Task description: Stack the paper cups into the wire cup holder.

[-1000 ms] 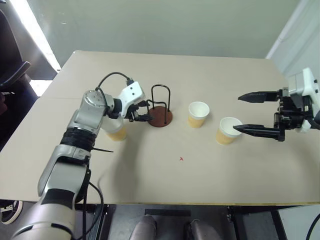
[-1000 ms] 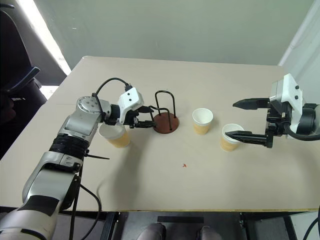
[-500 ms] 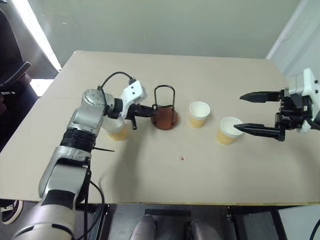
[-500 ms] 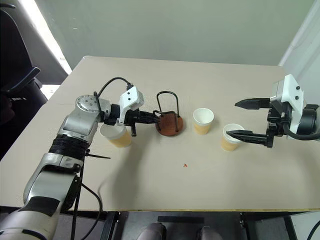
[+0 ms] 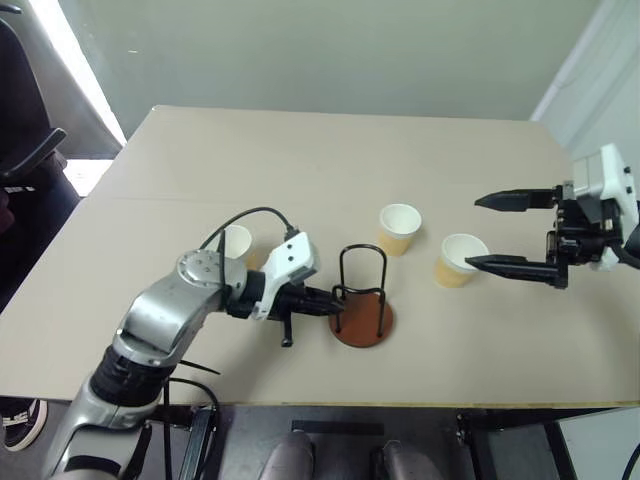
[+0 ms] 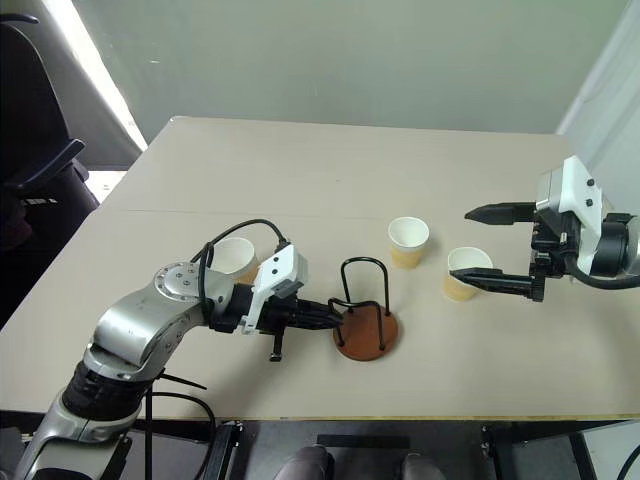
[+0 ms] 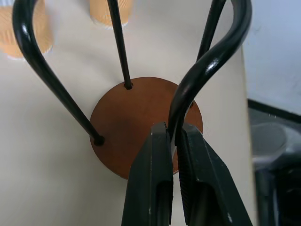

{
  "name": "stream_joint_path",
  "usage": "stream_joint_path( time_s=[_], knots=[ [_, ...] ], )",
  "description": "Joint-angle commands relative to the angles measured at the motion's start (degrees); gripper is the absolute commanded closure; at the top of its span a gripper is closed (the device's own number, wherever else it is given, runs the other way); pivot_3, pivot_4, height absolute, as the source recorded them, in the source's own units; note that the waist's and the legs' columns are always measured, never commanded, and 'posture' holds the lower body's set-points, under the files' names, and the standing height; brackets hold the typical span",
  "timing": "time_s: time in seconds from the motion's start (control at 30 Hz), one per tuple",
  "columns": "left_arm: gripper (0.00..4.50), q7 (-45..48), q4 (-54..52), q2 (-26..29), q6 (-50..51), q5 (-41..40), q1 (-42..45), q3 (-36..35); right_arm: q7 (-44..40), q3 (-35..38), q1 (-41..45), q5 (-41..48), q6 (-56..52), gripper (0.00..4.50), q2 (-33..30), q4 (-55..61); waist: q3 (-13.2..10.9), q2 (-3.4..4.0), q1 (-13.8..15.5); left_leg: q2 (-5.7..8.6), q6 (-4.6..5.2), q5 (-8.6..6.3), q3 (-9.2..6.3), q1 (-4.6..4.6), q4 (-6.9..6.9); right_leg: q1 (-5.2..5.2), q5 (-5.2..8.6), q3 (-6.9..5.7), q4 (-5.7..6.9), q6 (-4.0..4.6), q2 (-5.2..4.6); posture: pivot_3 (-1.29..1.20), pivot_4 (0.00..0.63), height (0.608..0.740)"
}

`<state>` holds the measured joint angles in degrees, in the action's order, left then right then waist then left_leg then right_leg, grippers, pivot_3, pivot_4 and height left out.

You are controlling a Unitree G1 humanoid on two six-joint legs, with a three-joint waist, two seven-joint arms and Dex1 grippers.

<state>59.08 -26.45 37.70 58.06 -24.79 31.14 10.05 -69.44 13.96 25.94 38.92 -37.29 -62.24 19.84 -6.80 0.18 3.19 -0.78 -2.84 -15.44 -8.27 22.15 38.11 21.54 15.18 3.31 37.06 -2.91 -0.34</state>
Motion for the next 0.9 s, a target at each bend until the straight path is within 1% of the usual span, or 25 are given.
stream_joint_path(
  time_s=[0.03,0.13,0.3,0.5,0.6,0.67,0.7,0.73,0.87,0.9],
  knots=[
    [4.46,-5.5,-4.3,-1.3,4.2,-1.3,-0.5,0.1,-3.0,-1.1,-0.4,-1.2,2.1,0.0,-2.5,1.0,0.0,-0.01,-0.1,0.0,0.04,-0.03,0.03,-0.15,-0.01,-0.11,0.0,0.05,0.0,0.0,0.0,0.0,0.15,0.74],
    [4.46,-9.2,-5.9,-2.3,7.7,-2.1,-1.0,0.6,-5.3,-2.1,-1.6,-2.1,3.5,0.0,-3.7,0.8,0.0,-0.02,-0.2,-0.01,0.07,-0.04,0.12,-0.26,-0.03,-0.2,0.0,0.08,0.0,0.0,0.02,0.0,0.15,0.74],
    [4.46,-11.5,-6.8,-1.6,9.5,-3.4,-1.3,1.3,-5.8,-2.9,-1.0,-3.2,4.6,0.0,-3.7,-0.3,0.0,-0.04,-0.2,0.01,0.07,-0.04,0.22,-0.27,-0.04,-0.19,0.0,0.11,0.0,0.0,0.03,0.0,0.15,0.74],
    [4.46,-10.0,-5.9,3.2,5.7,-2.1,-1.6,4.8,-5.0,-4.6,0.4,-3.9,4.9,0.0,-2.8,-0.6,0.0,-0.03,-0.2,0.01,0.07,-0.05,0.22,-0.3,-0.07,-0.19,0.0,0.15,0.01,0.01,0.04,0.0,0.15,0.74],
    [4.46,-10.2,-5.0,4.5,4.2,-1.4,-1.7,6.1,-4.7,-4.9,0.7,-3.8,4.8,0.0,-2.7,-0.3,0.0,-0.03,-0.1,0.02,0.07,-0.05,0.2,-0.32,-0.07,-0.21,0.0,0.15,0.01,0.01,0.04,0.0,0.15,0.74],
    [3.9,-10.3,-4.4,5.1,4.0,-1.3,-1.7,7.2,-4.4,-5.3,0.9,-4.0,4.8,0.0,-2.6,-0.2,0.0,-0.03,-0.1,0.03,0.07,-0.05,0.19,-0.32,-0.07,-0.21,0.0,0.15,0.01,0.01,0.03,0.0,0.15,0.74],
    [3.72,-9.8,-4.2,5.7,3.6,-1.2,-1.9,8.0,-4.3,-5.5,1.1,-4.0,4.8,0.0,-2.5,-0.1,0.0,-0.03,-0.2,0.02,0.07,-0.05,0.2,-0.32,-0.07,-0.21,0.0,0.16,0.01,0.01,0.03,0.0,0.15,0.74],
    [3.42,-9.3,-4.0,6.2,3.2,-1.2,-2.0,8.5,-4.2,-5.8,1.4,-4.1,4.8,0.0,-2.4,-0.1,0.0,-0.04,-0.2,0.02,0.07,-0.05,0.2,-0.31,-0.08,-0.19,0.0,0.17,0.01,0.01,0.02,0.0,0.15,0.74],
    [2.11,-9.0,-3.7,6.3,3.0,-2.0,-2.0,8.9,-4.2,-6.4,2.0,-4.5,4.9,0.0,-2.0,-0.2,0.0,-0.06,-0.1,0.01,0.06,-0.06,0.19,-0.24,-0.11,-0.1,0.0,0.17,-0.01,0.02,0.03,0.0,0.15,0.74],
    [1.72,-8.7,-3.8,6.3,2.8,-2.3,-2.2,8.5,-4.3,-6.5,2.1,-4.5,4.9,0.0,-2.0,-0.2,0.0,-0.06,-0.1,0.02,0.06,-0.07,0.18,-0.24,-0.11,-0.11,0.0,0.17,-0.02,0.02,0.02,0.0,0.15,0.74]
  ],
)
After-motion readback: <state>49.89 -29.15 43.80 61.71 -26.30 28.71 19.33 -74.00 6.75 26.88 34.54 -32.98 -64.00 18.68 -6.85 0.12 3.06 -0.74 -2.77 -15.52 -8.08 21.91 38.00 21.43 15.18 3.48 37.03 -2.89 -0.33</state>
